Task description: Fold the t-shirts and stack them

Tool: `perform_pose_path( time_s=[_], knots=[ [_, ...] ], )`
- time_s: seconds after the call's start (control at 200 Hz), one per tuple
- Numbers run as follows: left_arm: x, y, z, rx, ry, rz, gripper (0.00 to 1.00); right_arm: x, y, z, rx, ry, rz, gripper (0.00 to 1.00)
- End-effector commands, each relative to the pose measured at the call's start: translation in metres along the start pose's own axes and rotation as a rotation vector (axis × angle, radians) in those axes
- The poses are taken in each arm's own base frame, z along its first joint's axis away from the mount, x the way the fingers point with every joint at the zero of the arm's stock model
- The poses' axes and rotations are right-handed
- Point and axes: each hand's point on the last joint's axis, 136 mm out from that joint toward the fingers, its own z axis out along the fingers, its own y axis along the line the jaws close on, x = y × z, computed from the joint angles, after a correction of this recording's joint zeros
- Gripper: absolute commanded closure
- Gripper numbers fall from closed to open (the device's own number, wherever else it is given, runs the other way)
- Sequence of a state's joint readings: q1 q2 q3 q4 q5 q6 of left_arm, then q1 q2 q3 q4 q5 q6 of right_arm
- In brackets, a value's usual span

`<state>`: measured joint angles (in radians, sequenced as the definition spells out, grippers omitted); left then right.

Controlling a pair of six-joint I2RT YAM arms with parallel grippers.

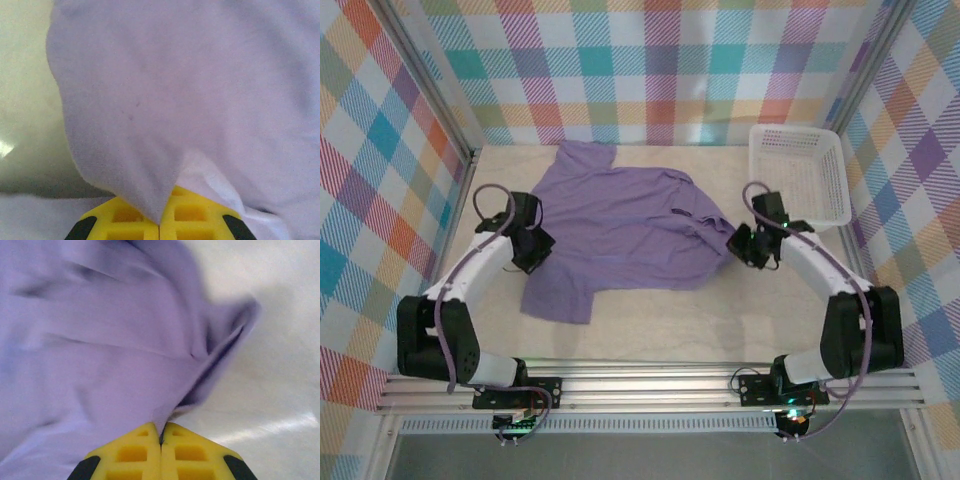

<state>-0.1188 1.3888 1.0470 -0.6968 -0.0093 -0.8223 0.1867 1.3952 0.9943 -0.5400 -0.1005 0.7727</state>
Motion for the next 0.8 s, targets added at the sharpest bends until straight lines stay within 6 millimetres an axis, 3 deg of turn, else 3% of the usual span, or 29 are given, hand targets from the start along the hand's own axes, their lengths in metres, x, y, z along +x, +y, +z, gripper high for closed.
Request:
perform_pose_path(
  time_s=[0.0, 0.115, 0.225, 0.405, 0.505, 0.575, 0.65, 0.73, 0.795],
  knots=[
    [-0.041, -0.037, -0.072, 0.16, -0.163, -0.043, 1.0, -0.043, 0.067, -0.078, -0.178, -0.193, -0.121, 1.0],
    [-0.077, -0.069, -0.152, 0.331, -0.337, -0.085, 1.0, -0.065, 0.112, -0.154, -0.31, -0.341, -0.197, 1.0],
    [-0.101, -0.087, -0.236, 0.506, -0.51, -0.109, 1.0, -0.071, 0.143, -0.226, -0.448, -0.477, -0.262, 1.0],
    [-0.118, -0.087, -0.377, 0.723, -0.78, -0.114, 1.0, -0.059, 0.175, -0.322, -0.659, -0.626, -0.35, 1.0],
    [-0.119, -0.085, -0.434, 0.803, -0.875, -0.102, 1.0, -0.054, 0.183, -0.358, -0.726, -0.686, -0.377, 1.0],
    [-0.119, -0.086, -0.458, 0.836, -0.908, -0.098, 1.0, -0.054, 0.189, -0.373, -0.758, -0.711, -0.384, 1.0],
    [-0.123, -0.093, -0.466, 0.836, -0.903, -0.083, 1.0, -0.058, 0.198, -0.381, -0.786, -0.712, -0.384, 1.0],
    [-0.128, -0.108, -0.456, 0.814, -0.861, -0.059, 1.0, -0.066, 0.211, -0.375, -0.811, -0.687, -0.377, 1.0],
    [-0.138, -0.123, -0.427, 0.757, -0.804, -0.047, 1.0, -0.076, 0.222, -0.359, -0.818, -0.649, -0.361, 1.0]
  ],
)
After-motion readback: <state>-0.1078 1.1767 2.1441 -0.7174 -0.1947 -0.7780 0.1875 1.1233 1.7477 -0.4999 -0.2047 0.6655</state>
